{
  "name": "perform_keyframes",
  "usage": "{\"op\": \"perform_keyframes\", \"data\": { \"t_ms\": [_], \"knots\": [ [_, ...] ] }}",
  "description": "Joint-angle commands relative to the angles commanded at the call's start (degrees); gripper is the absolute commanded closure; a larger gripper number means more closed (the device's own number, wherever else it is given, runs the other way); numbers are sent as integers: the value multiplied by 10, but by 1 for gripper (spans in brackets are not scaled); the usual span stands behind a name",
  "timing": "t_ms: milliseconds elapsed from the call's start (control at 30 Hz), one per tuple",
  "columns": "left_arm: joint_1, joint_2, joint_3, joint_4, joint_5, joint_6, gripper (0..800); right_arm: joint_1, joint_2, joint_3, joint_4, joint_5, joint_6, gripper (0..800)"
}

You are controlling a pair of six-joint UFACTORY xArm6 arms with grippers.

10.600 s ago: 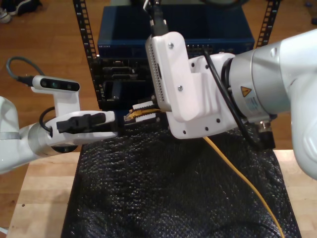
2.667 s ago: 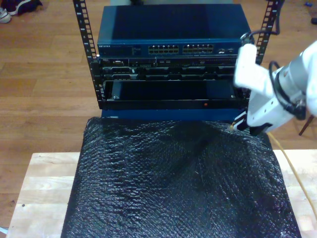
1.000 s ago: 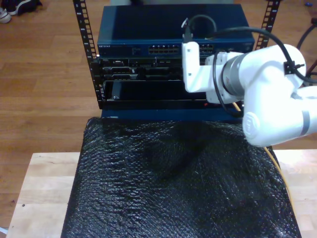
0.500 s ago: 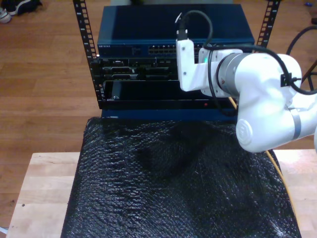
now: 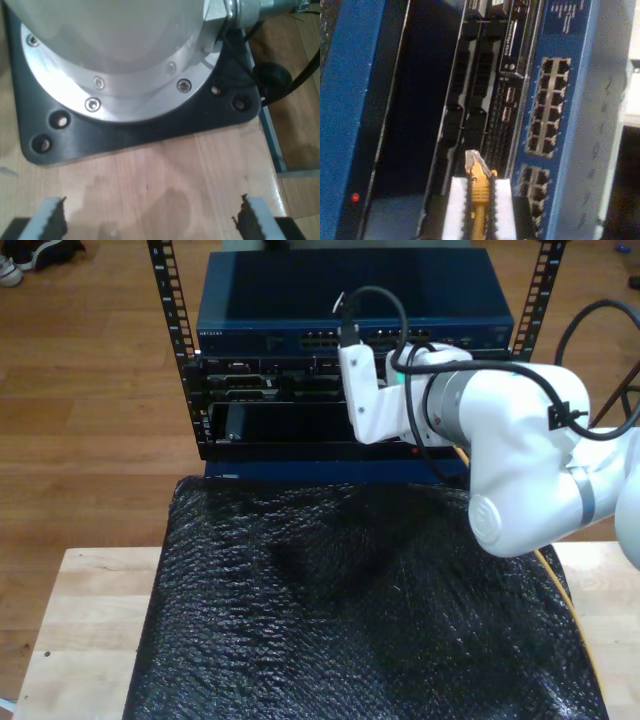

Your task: Grab the cable and plug it in

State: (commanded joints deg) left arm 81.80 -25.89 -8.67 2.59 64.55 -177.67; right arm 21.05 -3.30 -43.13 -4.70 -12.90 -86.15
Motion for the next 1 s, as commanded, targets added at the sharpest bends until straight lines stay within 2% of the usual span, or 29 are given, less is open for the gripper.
{"op": "perform_keyframes", "data": {
  "t_ms": [367,500,633,867,1000],
  "knots": [
    [0,0,0,0,0,0,2,-1,7,-3,-9,-29,-4,800],
    [0,0,0,0,0,0,1,0,9,-3,-31,-83,-5,800],
    [0,0,0,0,0,0,2,-3,27,4,-31,-145,-4,800],
    [0,0,0,0,0,0,1,-1,52,1,-25,-173,-1,800],
    [0,0,0,0,0,0,1,-1,73,1,-20,-229,0,800]
  ]
}}
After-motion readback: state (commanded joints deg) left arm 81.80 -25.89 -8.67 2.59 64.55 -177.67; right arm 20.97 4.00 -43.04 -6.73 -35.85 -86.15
